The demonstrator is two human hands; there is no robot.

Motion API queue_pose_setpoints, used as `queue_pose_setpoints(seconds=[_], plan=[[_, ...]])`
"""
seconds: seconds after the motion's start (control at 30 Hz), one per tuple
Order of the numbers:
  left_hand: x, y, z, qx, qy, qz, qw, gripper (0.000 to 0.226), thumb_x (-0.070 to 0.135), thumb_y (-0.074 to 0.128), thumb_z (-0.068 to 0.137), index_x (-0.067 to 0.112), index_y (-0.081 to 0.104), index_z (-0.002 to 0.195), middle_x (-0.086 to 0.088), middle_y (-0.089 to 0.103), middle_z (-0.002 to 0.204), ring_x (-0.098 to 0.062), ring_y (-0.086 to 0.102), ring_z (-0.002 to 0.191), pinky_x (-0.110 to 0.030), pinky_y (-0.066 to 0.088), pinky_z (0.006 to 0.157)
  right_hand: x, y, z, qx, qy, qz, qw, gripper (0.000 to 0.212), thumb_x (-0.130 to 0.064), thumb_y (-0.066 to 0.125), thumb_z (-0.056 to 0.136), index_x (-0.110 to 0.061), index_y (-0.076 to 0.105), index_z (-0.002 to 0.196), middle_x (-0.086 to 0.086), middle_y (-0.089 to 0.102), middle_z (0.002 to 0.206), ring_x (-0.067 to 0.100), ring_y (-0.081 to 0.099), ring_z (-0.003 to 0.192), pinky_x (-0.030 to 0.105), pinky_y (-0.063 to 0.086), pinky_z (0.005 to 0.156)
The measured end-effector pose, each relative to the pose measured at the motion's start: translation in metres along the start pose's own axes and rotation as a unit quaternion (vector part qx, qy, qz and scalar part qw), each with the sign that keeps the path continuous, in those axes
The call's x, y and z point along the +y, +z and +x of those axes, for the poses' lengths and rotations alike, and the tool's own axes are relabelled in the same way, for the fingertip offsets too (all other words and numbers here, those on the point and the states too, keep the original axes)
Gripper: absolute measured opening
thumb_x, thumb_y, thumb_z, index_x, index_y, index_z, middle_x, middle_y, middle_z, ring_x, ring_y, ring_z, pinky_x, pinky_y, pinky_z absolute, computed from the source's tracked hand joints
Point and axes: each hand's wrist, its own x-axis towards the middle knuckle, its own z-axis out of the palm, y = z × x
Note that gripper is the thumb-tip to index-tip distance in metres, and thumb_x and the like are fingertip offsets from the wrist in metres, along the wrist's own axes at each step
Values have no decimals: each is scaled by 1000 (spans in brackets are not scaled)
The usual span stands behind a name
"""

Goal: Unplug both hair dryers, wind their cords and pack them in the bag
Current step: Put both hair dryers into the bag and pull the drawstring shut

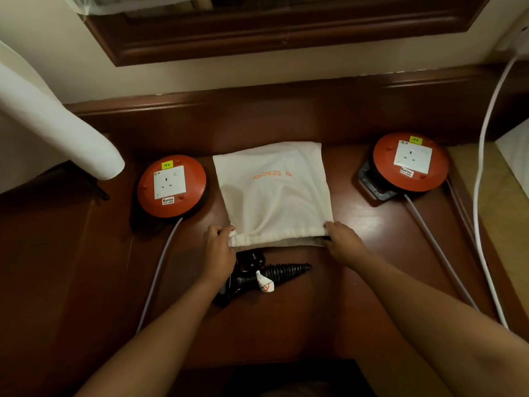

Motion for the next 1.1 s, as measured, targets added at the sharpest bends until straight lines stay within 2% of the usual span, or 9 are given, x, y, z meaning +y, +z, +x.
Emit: queue_pose_setpoints(seconds=[0.13,0.33,0.47,0.53,0.6,0.7,0.77,0.87,1.1], plan=[[-2,-3,1,-6,-7,12,1000,52,-18,52,77,3,58,124,-16,47,119,-31,49,112,-41,47,94,-1,4,-6,3,57,33,998,9,-13,48,94,-7,52,100,14,61,107,24,54,84,31,42,70],[-3,-5,-1,-17,-7,23,1000,50,-20,50,78,2,58,122,-16,46,122,-30,47,115,-35,46,95,-3,0,-18,46,116,11,992,16,-13,50,89,-6,62,95,15,66,95,31,62,82,30,45,63],[-2,-5,-2,-14,-11,24,1000,45,-18,52,81,1,59,121,-16,48,122,-30,48,114,-32,44,94,-2,-5,-23,55,108,17,993,12,-16,53,88,-9,61,93,13,65,98,27,59,81,29,41,63],[-2,-6,-2,-10,-9,20,1000,41,-14,55,83,1,60,120,-16,49,120,-31,50,111,-35,47,92,-3,-5,-27,93,73,-9,993,26,-24,60,85,-10,54,106,10,56,112,25,53,95,34,43,76],[-2,-8,-3,-9,-6,19,1000,38,-9,55,84,2,60,120,-16,50,119,-31,51,110,-37,48,91,-11,-4,-25,123,36,-41,991,61,-37,67,79,-13,40,129,10,43,131,29,43,118,44,37,97],[-2,-9,-3,-2,3,15,1000,34,-4,55,87,3,61,119,-16,51,118,-31,53,108,-39,48,90,-35,-4,-11,136,-30,-67,988,86,-51,66,75,-19,25,144,10,29,148,31,29,135,51,26,107],[0,-10,-1,4,6,3,1000,33,-3,52,89,2,62,119,-17,52,117,-31,54,107,-34,46,89,-50,-2,0,124,-79,-109,983,89,-51,66,76,-23,20,147,9,23,152,30,24,138,51,22,110],[3,-12,2,16,-6,-10,1000,33,-4,49,91,0,62,120,-18,52,117,-28,55,106,-17,36,83,-64,1,20,94,-111,-165,975,91,-42,69,78,-28,13,149,9,12,156,32,16,141,54,18,111],[0,-6,6,37,-17,-39,998,30,-5,47,93,-4,62,119,-20,55,116,-30,54,107,-10,31,83,-67,-6,56,63,-122,-181,974,75,-25,59,87,-31,16,148,12,21,151,35,33,128,48,38,95]])
